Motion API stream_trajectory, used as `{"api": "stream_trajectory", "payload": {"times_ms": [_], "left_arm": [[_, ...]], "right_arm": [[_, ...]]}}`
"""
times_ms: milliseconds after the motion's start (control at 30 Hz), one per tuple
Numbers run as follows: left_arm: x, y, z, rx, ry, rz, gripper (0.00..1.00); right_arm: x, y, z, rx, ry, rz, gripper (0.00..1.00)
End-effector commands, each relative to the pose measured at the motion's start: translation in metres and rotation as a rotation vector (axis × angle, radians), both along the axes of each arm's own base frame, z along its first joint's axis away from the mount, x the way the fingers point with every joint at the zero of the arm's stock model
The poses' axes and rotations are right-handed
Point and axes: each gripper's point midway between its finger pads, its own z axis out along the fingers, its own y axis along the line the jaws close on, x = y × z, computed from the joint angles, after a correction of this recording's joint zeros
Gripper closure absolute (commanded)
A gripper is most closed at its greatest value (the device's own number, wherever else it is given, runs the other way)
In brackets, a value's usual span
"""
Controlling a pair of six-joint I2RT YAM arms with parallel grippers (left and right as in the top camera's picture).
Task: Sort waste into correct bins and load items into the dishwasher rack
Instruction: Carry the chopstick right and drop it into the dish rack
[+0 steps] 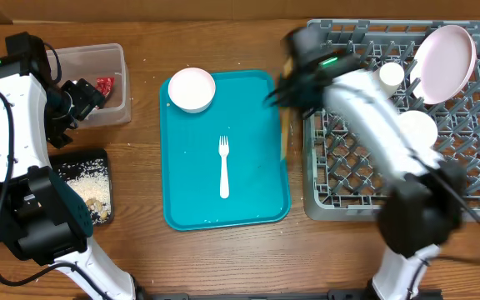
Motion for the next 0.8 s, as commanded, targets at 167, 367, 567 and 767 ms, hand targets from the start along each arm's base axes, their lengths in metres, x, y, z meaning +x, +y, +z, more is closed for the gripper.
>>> {"api": "stream_trajectory", "payload": {"times_ms": [167,367,567,767], "left_arm": [[0.0,-0.002,0.003,-0.008,-0.007,0.017,0.0],[0.0,-0.002,0.003,-0.008,-0.007,0.017,0.0],[0.0,-0.002,0.003,-0.008,-0.007,0.017,0.0],[0.0,-0.002,0.003,-0.008,-0.007,0.017,0.0]], "right_arm": [[0.034,-0.082,0.084,0.028,-0.264,0.154,0.96],[0.047,-0.088,0.046,0.006,-0.224,0.179,0.96],[0.062,-0.103,-0.015,-0.07,-0.114,0.113,0.77],[0.053,-0.101,-0.013,-0.063,-0.074,0.101,0.56]]}}
